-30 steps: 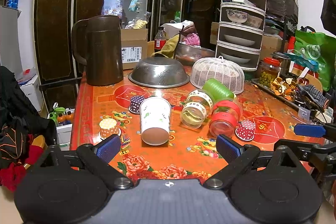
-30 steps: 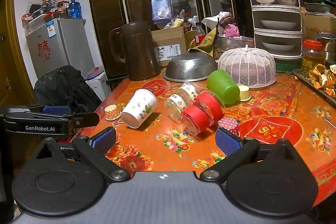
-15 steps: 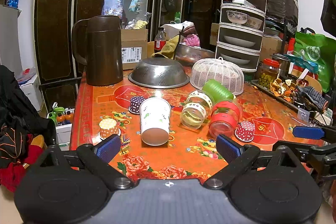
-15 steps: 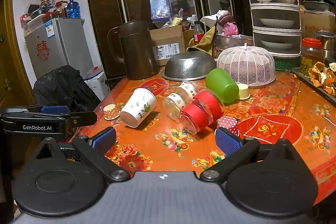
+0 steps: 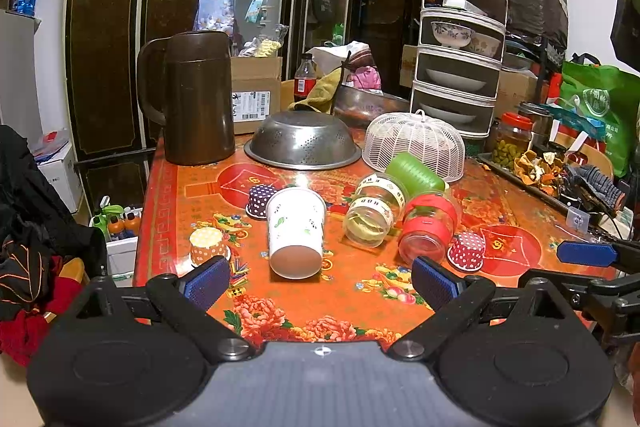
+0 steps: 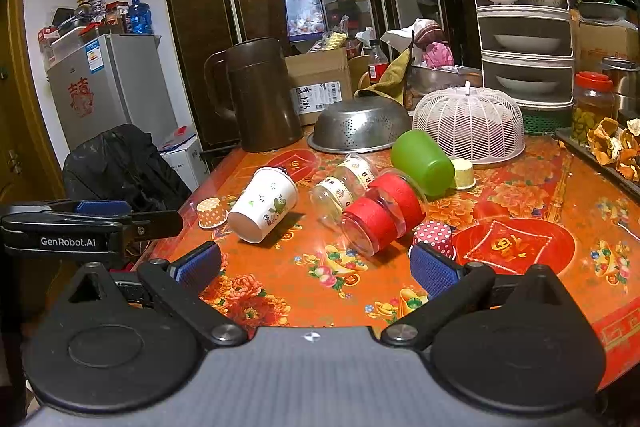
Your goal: Flip cup upright
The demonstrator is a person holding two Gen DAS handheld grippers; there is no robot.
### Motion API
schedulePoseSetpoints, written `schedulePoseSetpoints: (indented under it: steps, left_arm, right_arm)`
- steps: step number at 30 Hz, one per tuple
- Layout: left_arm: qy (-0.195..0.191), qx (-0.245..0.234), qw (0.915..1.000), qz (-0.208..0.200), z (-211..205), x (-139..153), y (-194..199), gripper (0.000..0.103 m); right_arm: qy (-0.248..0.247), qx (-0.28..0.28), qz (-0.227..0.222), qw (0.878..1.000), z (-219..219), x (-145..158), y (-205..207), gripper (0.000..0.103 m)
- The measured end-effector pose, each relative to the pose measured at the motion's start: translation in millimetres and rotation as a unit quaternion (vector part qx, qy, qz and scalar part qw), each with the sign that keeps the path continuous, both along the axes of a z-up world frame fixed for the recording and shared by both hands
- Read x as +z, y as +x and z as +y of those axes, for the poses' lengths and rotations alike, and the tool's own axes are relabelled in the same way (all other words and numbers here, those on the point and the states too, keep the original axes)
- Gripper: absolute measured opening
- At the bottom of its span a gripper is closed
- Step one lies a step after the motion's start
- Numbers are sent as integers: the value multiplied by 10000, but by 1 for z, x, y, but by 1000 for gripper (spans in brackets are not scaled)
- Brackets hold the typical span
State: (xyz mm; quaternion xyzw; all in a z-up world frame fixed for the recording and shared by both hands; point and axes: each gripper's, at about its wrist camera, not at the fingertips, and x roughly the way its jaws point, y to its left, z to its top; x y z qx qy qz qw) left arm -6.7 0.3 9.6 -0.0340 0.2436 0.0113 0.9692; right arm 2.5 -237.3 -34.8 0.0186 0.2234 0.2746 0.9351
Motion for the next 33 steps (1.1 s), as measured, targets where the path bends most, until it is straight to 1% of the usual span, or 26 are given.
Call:
schedulePoseSetpoints:
  steps: [8, 17, 23, 25, 26, 28, 31, 33]
  left_arm:
    - [5, -2, 10000, 23, 1, 0, 1, 99]
    - [-4, -11, 10000, 41, 4, -2, 4, 99]
    - [-6, -178, 9998, 41, 9, -3, 11, 99]
    - [-24, -248, 9997, 84, 11, -3, 12, 99]
    - [-36, -305, 9995, 112, 13, -3, 13, 99]
    - [-109, -349, 9993, 111, 20, -3, 13, 99]
    - [-262, -279, 9992, 75, 34, -4, 12, 99]
    - [-360, -227, 9991, 57, 43, -5, 10, 99]
  right_arm:
    - [-7, -4, 1, 10000, 0, 0, 0, 102]
    - [-62, -51, 108, 9999, 6, 0, 6, 102]
    - [-99, -229, 228, 9994, 14, 2, 10, 102]
    - [-85, -387, 281, 9988, 17, 4, 12, 102]
    - [-52, -517, 365, 9980, 19, 7, 15, 102]
    - [99, -677, 681, 9953, 22, 14, 27, 102]
    - [316, -520, 1309, 9895, 37, 30, 66, 102]
    - [457, -447, 1876, 9802, 51, 33, 100, 102]
